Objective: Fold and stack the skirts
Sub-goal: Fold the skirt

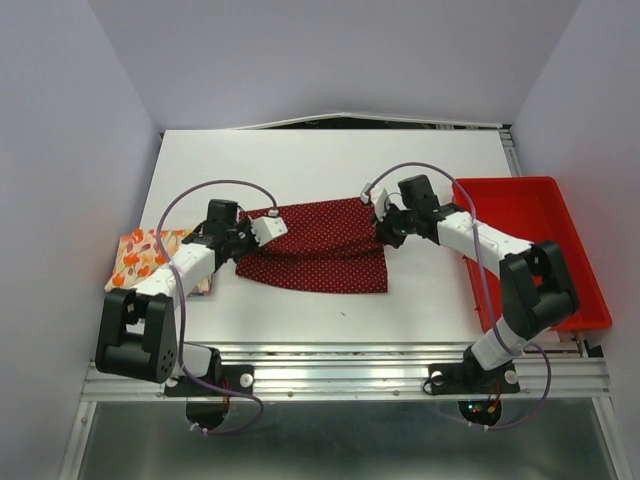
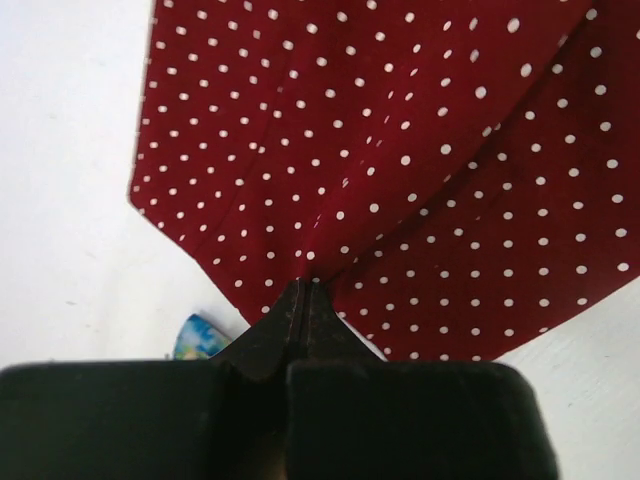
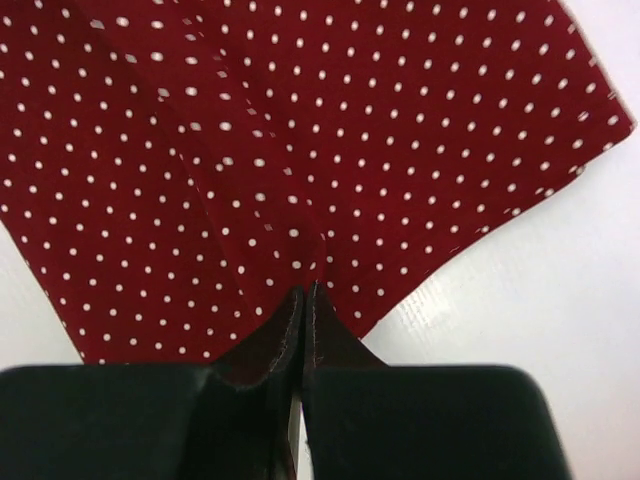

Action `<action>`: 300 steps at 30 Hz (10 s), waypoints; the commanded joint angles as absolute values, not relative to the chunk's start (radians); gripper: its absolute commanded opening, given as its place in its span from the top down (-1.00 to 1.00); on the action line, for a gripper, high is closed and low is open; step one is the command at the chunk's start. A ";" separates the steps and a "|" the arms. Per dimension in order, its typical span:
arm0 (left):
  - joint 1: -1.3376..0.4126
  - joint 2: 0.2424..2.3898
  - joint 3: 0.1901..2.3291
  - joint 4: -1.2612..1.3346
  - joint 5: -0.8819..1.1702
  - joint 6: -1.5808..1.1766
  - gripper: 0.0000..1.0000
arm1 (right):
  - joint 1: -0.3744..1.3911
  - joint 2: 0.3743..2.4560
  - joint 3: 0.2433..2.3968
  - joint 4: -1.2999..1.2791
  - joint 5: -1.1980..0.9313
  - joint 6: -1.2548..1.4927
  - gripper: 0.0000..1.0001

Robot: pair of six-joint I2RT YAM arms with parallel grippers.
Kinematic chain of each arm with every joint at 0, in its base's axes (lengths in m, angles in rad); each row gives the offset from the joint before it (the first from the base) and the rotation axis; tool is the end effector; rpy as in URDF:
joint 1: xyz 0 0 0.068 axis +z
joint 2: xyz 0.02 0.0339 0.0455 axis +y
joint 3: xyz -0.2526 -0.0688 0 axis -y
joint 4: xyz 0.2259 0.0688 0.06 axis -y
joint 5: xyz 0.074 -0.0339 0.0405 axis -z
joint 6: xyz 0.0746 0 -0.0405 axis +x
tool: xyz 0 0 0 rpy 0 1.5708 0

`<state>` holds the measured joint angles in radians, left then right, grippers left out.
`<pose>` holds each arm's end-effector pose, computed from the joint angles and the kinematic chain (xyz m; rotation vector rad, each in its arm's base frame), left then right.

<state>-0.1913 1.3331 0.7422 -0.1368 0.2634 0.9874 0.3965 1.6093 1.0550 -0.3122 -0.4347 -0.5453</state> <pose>0.2816 -0.0743 0.1858 1.3719 1.8096 0.1172 0.3062 0.1623 0.1901 -1.2483 2.0274 0.4578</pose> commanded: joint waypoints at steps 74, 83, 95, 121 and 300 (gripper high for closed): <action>-0.678 1.431 0.777 -0.414 0.371 0.776 0.42 | 0.428 2.270 1.751 -0.540 -0.176 -0.331 0.10; -0.795 1.303 1.022 -0.348 0.361 0.587 -0.22 | 0.428 2.065 1.803 -0.589 -0.372 -0.253 -0.07; -0.764 0.973 0.566 -0.316 0.088 1.061 -0.49 | 0.595 1.953 1.453 -0.517 -0.678 -0.028 -0.05; -0.735 1.184 0.457 -0.098 0.104 1.270 0.64 | 0.595 2.114 1.394 -0.509 -0.416 -0.187 0.03; -0.209 1.217 1.069 -0.152 0.175 0.166 -0.97 | 0.692 1.833 1.385 -0.147 0.141 -0.003 -0.62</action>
